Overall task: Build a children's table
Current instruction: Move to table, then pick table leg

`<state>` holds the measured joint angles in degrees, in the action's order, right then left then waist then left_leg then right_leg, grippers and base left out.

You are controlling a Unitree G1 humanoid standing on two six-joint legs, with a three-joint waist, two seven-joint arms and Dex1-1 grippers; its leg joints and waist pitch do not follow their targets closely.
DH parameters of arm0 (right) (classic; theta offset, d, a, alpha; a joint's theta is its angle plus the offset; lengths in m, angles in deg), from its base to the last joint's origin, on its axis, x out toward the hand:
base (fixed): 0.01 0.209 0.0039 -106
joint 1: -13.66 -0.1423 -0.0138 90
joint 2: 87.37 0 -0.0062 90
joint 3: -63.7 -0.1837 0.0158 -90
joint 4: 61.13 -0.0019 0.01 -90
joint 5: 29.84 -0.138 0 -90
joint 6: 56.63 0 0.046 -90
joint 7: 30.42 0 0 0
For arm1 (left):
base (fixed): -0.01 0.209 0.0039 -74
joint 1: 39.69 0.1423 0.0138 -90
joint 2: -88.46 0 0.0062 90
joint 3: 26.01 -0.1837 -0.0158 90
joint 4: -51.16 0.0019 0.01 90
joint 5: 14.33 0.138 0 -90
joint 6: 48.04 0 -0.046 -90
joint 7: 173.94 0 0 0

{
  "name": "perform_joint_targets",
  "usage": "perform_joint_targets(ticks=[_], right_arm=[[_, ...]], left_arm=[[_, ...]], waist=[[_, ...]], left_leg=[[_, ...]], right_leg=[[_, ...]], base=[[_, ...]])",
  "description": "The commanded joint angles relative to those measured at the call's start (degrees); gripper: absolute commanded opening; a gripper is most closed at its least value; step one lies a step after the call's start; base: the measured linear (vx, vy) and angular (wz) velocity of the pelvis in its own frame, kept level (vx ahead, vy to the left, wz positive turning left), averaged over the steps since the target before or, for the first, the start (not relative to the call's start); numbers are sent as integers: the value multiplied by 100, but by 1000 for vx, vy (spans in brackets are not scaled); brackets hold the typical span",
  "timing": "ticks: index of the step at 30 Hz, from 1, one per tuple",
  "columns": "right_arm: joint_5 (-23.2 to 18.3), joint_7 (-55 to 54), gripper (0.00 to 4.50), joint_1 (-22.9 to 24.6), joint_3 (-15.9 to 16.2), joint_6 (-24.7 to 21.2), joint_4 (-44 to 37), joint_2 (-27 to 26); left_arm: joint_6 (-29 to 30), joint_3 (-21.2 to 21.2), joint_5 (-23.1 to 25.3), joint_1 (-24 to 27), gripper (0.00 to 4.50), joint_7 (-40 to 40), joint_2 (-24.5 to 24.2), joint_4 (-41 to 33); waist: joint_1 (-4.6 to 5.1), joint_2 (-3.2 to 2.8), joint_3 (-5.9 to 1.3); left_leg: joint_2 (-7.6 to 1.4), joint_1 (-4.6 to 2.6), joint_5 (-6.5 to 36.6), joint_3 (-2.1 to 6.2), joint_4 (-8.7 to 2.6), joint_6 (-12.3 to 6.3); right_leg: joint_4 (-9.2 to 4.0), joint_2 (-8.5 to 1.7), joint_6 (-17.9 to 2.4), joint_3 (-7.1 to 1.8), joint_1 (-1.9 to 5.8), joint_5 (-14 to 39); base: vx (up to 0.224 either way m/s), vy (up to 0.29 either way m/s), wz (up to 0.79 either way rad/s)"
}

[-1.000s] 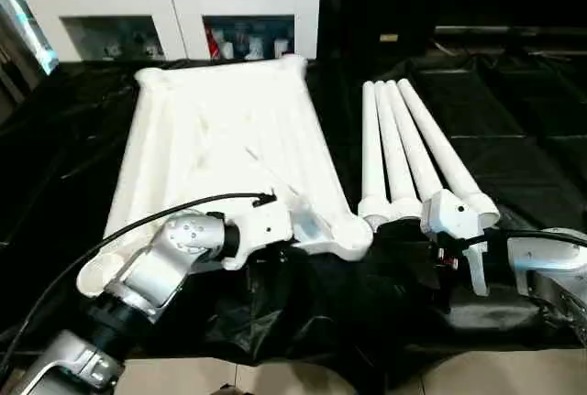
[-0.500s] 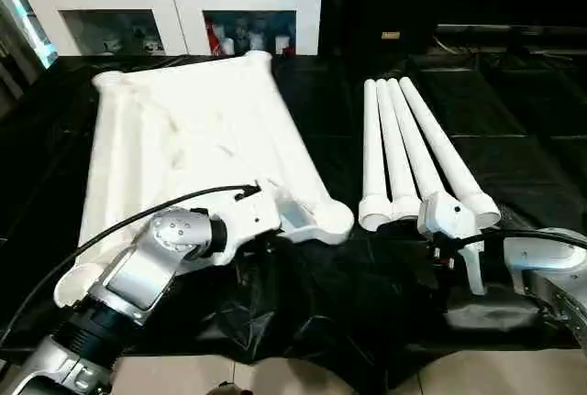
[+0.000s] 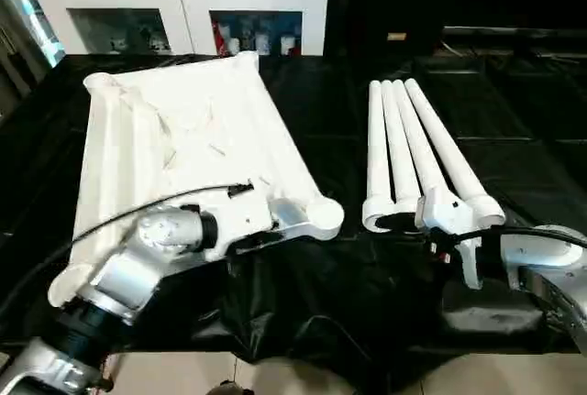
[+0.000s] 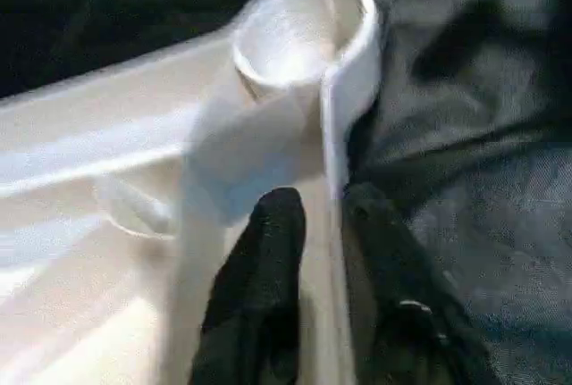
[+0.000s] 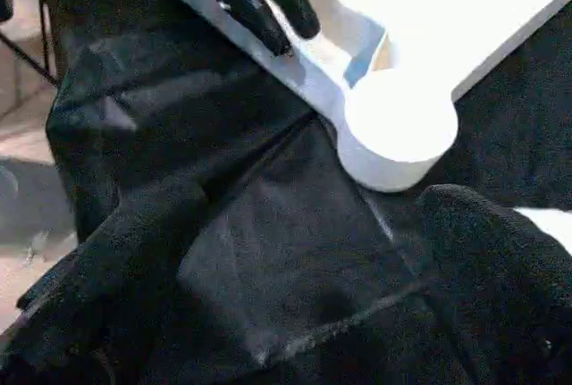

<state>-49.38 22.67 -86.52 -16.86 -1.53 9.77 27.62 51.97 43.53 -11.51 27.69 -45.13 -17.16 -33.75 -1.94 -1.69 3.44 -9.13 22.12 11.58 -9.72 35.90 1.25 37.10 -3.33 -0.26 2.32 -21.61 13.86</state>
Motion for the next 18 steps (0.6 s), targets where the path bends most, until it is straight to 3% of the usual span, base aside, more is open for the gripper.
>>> perform_joint_targets(ticks=[1,5,6,7,8,10,11,12,16,18], right_arm=[[28,-157,450,-125,-138,14,-43,-36],[167,-810,450,-467,-213,-398,-13,-394],[12,-1495,450,-987,-433,-1029,405,-1069],[-47,-1880,450,-1257,-588,-1279,702,-1448],[-5,-2221,450,-1509,-671,-1415,1017,-1755],[145,-2487,450,-1731,-654,-1415,1327,-1951],[241,-2590,450,-1823,-617,-1391,1465,-2007],[510,-2956,450,-2121,-552,-1293,1937,-2162],[863,-3839,450,-2833,-754,-1333,3149,-2610],[1002,-4313,450,-3164,-928,-1478,3743,-2793]], left_arm=[[-20,198,-66,6,132,-3,-120,-127],[162,585,-283,0,154,89,-248,-343],[332,825,-532,-76,163,-1,-300,-496],[394,909,-640,-111,171,-35,-294,-540],[439,968,-704,-147,177,-43,-271,-573],[478,1000,-749,-185,186,-47,-230,-583],[493,1004,-764,-202,206,-50,-208,-588],[531,976,-786,-226,215,-70,-165,-628],[737,924,-917,-218,246,-116,-96,-797],[839,908,-997,-224,257,-185,-96,-872]], waist=[[-9,47,-380],[11,28,-377],[25,24,-377],[78,20,-392],[78,9,-395],[65,-27,-384],[65,-23,-380],[31,-30,-394],[45,-30,-425],[36,10,-428]], left_leg=[[-406,-105,456,151,-402,-455],[-397,-134,572,150,-419,-293],[-382,-133,513,145,-423,-249],[-328,-102,441,149,-417,-217],[-330,-119,456,148,-419,-110],[-365,-169,623,129,-427,62],[-351,-160,661,115,-436,149],[-358,-182,659,110,-435,190],[-325,-147,502,97,-431,378],[-323,-131,424,78,-426,353]], right_leg=[[-417,-491,-1657,-276,276,-187],[-433,-470,-1599,-275,256,55],[-419,-460,-1620,-276,244,22],[-399,-456,-1684,-266,237,56],[-415,-459,-1664,-253,224,223],[-431,-436,-1598,-263,184,332],[-421,-419,-1571,-264,180,298],[-420,-424,-1536,-267,180,255],[-370,-436,-1516,-272,188,14],[-368,-431,-1481,-284,209,-135]], base=[[0,0,0],[0,0,0],[0,0,0],[0,0,0],[0,0,0],[0,0,0],[0,0,0],[0,0,0],[0,0,0],[0,0,0]])
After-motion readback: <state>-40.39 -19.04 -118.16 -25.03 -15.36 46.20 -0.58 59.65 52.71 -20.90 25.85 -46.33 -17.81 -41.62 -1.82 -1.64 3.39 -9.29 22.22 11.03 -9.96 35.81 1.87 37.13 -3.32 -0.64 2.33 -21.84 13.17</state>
